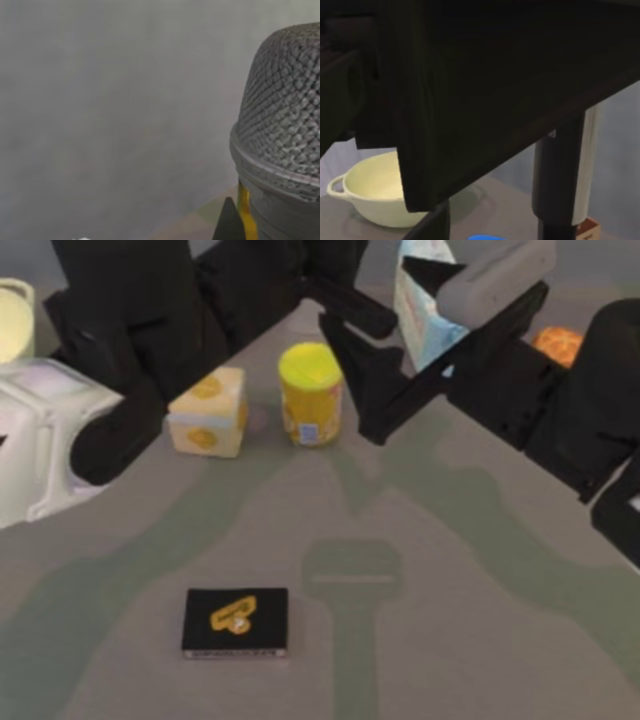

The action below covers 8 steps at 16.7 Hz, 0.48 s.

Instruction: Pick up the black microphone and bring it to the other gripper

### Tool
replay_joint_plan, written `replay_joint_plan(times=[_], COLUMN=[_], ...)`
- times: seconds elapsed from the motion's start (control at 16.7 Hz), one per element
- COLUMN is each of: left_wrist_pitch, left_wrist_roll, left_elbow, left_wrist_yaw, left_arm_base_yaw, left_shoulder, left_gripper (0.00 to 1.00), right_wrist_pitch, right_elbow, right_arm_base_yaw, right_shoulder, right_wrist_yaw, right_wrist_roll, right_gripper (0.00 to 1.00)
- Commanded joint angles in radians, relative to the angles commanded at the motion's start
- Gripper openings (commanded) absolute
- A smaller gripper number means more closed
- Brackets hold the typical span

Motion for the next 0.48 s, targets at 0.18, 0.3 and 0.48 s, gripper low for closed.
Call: replay_joint_plan(times=[0.18,0.3,0.48], left_wrist_pitch=[-0.004,-0.006,-0.009], left_wrist_roll=[-0.002,-0.005,-0.008], left_elbow=[-0.034,-0.056,-0.073], left_wrist_yaw=[0.053,0.091,0.117], left_arm_base_yaw=[0.063,0.105,0.136], left_shoulder=[-0.039,-0.067,-0.086], left_gripper=[0.00,0.00,0.00], right_wrist_pitch=[-0.014,-0.022,-0.024], right_elbow=[-0.099,-0.165,-0.208], right_arm_base_yaw=[-0.015,-0.022,-0.026], right_shoulder=[-0.116,-0.193,-0.238], right_wrist_yaw=[-0.018,-0.031,-0.042], right_wrist_roll=[0.001,0.003,0.004], right_gripper=[1.00,1.00,1.00])
